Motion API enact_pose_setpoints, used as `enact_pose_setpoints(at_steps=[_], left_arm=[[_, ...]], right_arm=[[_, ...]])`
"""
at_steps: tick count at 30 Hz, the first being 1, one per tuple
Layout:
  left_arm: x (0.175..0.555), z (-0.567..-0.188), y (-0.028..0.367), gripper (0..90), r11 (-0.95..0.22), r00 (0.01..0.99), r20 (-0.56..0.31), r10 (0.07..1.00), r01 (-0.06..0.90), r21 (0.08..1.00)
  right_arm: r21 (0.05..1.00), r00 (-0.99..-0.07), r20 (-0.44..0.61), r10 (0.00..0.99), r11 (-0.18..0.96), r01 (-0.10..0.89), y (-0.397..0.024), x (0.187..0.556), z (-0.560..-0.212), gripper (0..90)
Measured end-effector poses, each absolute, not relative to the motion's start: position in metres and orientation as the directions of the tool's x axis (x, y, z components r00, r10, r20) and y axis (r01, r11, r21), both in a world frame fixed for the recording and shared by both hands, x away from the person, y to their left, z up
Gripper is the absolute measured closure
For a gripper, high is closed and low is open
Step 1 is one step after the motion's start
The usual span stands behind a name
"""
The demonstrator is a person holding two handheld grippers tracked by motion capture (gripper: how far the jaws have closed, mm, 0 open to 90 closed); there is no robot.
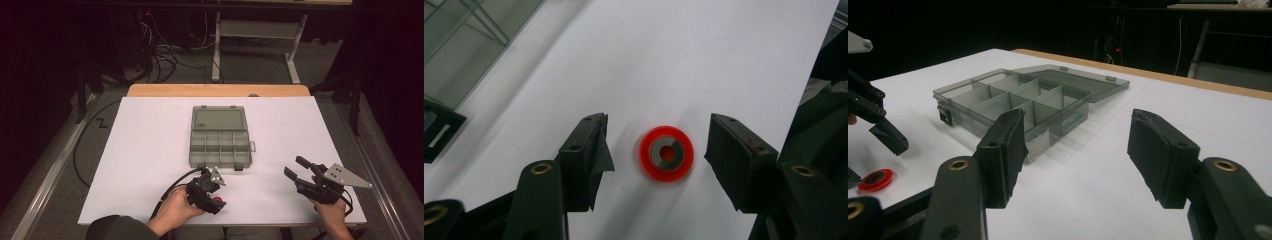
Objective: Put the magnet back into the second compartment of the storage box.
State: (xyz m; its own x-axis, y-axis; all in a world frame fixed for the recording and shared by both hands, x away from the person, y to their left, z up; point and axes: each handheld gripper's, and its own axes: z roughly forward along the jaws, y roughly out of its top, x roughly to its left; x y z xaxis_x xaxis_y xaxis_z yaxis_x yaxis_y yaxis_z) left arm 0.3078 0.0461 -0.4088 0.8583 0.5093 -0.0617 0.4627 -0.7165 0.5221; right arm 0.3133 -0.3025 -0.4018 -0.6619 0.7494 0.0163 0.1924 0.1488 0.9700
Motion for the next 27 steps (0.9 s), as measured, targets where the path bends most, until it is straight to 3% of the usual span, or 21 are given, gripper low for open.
enact_pose_setpoints(at_steps=[27], left_arm=[[0.3070,-0.4139,0.0429,60.8,-0.760,0.877,-0.032,0.480,0.434,0.483]], right_arm=[[0.969,-0.667,0.019,0.745,0.151,0.196,-0.3025,0.3134,-0.4019,42.1]])
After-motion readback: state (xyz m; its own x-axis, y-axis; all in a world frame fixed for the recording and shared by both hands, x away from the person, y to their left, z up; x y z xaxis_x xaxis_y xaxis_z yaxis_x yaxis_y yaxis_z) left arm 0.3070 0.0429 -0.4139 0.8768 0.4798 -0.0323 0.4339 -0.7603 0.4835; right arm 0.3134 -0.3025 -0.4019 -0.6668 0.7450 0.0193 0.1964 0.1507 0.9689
